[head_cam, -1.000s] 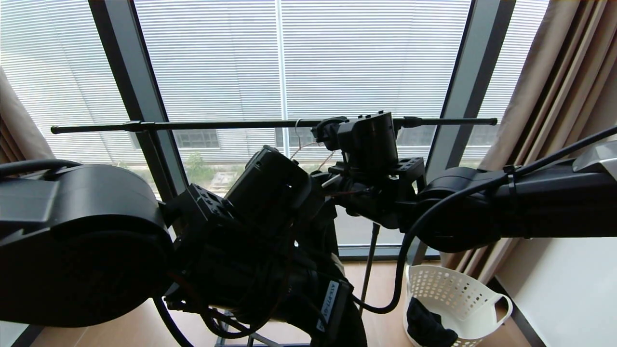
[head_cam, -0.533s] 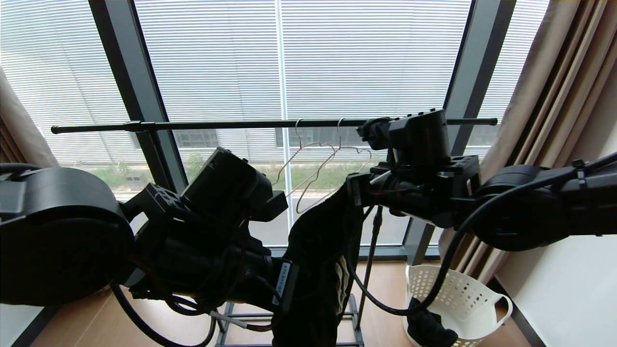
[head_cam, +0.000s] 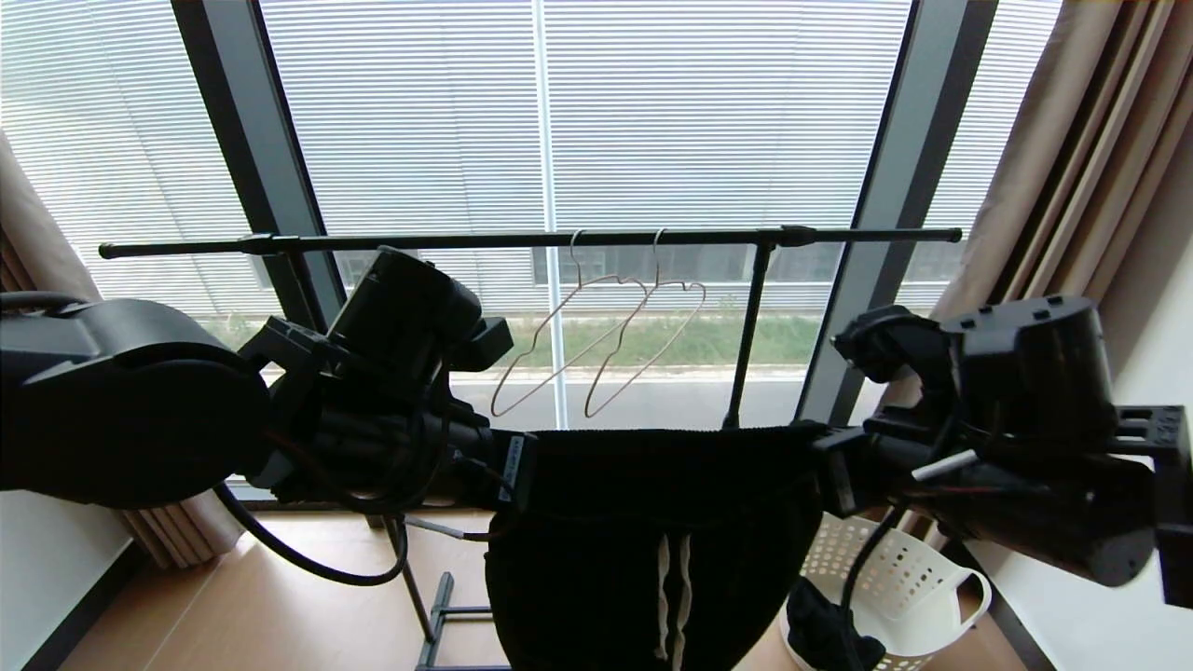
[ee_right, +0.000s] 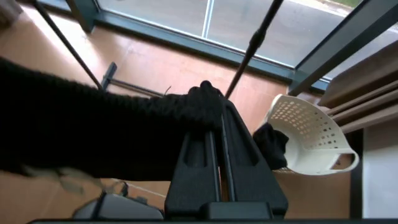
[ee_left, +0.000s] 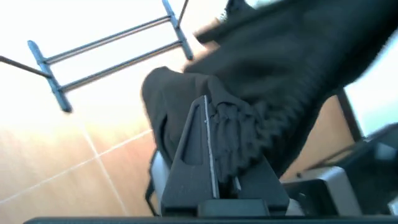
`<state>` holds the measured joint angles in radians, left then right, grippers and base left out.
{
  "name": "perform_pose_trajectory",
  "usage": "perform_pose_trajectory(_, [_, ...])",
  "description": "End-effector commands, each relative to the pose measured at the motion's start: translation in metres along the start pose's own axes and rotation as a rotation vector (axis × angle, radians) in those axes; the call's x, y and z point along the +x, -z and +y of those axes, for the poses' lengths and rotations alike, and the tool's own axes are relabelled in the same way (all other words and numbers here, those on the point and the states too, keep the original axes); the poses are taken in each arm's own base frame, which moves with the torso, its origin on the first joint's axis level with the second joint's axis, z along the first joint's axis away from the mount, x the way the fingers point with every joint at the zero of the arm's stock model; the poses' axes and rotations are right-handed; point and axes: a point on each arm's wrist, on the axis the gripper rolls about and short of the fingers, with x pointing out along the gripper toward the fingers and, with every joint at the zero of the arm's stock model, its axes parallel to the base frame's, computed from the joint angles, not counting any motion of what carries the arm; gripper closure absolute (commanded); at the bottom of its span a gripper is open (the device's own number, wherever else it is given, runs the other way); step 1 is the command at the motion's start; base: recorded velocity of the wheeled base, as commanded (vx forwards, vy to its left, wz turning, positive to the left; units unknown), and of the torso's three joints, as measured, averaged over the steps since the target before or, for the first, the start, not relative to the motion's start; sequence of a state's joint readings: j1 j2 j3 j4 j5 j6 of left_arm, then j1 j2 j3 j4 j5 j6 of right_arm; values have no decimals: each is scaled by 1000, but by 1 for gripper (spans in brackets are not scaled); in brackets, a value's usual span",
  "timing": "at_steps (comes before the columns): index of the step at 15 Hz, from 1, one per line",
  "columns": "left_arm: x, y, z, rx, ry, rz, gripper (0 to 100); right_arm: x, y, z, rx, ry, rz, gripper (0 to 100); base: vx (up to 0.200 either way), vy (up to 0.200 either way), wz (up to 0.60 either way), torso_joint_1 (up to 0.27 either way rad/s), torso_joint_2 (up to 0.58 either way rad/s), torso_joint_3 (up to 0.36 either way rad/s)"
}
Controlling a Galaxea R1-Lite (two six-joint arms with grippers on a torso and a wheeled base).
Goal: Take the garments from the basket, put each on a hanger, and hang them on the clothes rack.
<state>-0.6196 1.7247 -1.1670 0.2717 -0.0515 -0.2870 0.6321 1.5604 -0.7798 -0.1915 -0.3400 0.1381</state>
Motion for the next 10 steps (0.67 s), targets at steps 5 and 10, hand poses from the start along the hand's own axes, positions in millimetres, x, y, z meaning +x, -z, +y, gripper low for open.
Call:
perform_pose_trajectory(5, [7,-33,-14,14,9,-83,100,-24,49,-1,-90,-54,92,100,0,0,0,0,0,0])
perform_pose_trajectory(10, [-2,-48,-25,27,25,-121,100,-14,69,4,-199,-238,200,0,0,0,0,0,0,0])
